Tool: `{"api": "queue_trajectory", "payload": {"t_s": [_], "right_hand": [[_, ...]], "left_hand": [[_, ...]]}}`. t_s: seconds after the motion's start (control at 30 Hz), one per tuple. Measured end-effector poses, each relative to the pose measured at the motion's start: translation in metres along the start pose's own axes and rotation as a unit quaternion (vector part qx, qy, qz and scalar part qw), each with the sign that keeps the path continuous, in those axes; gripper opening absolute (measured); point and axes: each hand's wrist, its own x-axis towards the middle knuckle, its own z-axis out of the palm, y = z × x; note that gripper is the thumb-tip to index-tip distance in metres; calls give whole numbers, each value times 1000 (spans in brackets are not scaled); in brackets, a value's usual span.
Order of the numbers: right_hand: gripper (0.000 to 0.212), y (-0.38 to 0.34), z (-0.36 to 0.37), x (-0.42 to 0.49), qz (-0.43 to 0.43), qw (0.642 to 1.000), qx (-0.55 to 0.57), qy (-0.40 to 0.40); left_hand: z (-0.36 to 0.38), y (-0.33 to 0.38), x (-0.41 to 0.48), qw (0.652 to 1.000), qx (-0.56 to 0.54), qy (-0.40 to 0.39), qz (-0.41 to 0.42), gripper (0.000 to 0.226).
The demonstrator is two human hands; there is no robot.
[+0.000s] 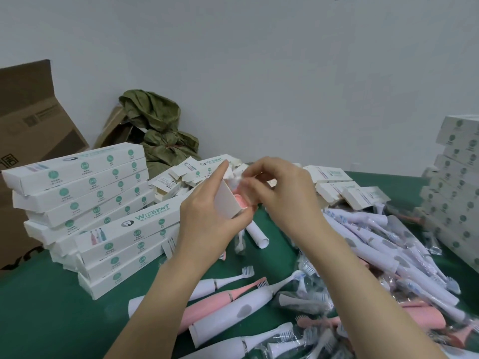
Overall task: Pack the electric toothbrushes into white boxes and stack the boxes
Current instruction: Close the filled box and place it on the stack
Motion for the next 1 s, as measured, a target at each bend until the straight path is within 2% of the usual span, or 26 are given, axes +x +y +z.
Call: {"api": "queue_trajectory", "payload": {"t_s": [0.07, 0.13, 0.17, 0.23, 0.3, 0.33, 0.43, 0.53, 0.57, 0.63, 0.77, 0.9, 1.0], "right_hand": [[18, 1, 9, -3, -49, 994, -76, -67], [29, 3, 12, -5, -68, 985, -98, -125], [30, 4, 10, -5, -70, 986, -97, -119], [28, 7, 8, -3, -52, 993, -98, -44], [36, 9, 5, -2, 6, 996, -91, 14], [40, 10, 4, -2, 57, 997, -58, 6], [23, 9, 5, 0, 178, 978, 110, -16], [17, 9, 6, 1, 192, 970, 139, 44], [16, 9, 7, 1, 193, 968, 150, 50], [17, 6, 6, 0, 202, 962, 180, 45], [16, 1, 7, -4, 224, 927, 299, -15], [18, -5, 12, -3, 183, 927, 326, -26], [31, -10, 20, -6, 146, 945, 292, -22]], "left_hand": [[1, -1, 0, 1000, 5, 1, 9, 76], [0, 0, -1, 1000, 2, 2, 9, 77], [0, 0, -1, 1000, 2, 5, 10, 76], [-1, 1, -1, 1000, -2, 16, 12, 74], [-2, 2, 0, 1000, -15, 22, 9, 74], [-2, 1, 0, 1000, -23, 18, 8, 74], [-3, -3, 0, 998, -39, -37, 11, 87], [-3, -7, 0, 991, -39, -129, -3, 115], [-2, -7, 0, 989, -46, -138, -17, 118], [-1, -8, 0, 992, -62, -105, -24, 103], [-1, -8, -1, 997, -70, -16, 37, 44], [0, -4, 2, 994, -91, 38, 46, 21], [2, -1, 3, 992, -111, 54, 19, 15]]}}
